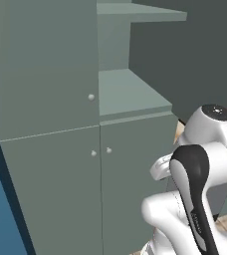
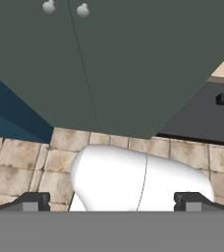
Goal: Open the cabinet. Pick the sponge and place it next to the sink. Then close the cabinet.
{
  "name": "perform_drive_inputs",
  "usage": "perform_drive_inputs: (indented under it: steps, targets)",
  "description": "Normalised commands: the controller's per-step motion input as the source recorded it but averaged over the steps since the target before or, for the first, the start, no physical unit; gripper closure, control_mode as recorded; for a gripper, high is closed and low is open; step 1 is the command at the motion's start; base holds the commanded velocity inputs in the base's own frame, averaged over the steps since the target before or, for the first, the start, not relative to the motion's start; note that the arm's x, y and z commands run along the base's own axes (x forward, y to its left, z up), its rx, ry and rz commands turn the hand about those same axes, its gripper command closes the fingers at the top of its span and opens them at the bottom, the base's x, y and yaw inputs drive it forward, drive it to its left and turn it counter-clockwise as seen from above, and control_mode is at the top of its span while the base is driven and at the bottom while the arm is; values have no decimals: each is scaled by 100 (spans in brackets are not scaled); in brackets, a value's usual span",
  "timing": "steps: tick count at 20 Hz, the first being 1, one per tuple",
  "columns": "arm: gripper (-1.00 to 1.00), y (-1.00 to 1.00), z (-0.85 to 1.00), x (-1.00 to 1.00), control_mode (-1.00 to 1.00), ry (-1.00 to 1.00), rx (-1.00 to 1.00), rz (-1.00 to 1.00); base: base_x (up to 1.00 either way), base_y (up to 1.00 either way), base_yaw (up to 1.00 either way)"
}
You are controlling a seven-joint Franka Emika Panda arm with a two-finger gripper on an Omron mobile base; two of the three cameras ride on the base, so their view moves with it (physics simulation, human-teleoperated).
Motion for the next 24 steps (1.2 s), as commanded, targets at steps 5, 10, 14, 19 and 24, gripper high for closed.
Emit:
perform_drive_inputs:
  steps: [5,10,14,19,24]
  targets:
    - [-100,0,0,0,100,0,0,0,0,-8,0]
    - [-100,0,0,0,100,0,0,0,0,0,0]
    - [-100,0,0,0,100,0,0,0,0,0,0]
    - [-100,0,0,0,-100,0,0,0,0,0,0]
    - [-100,0,0,0,-100,0,0,0,0,0,0]
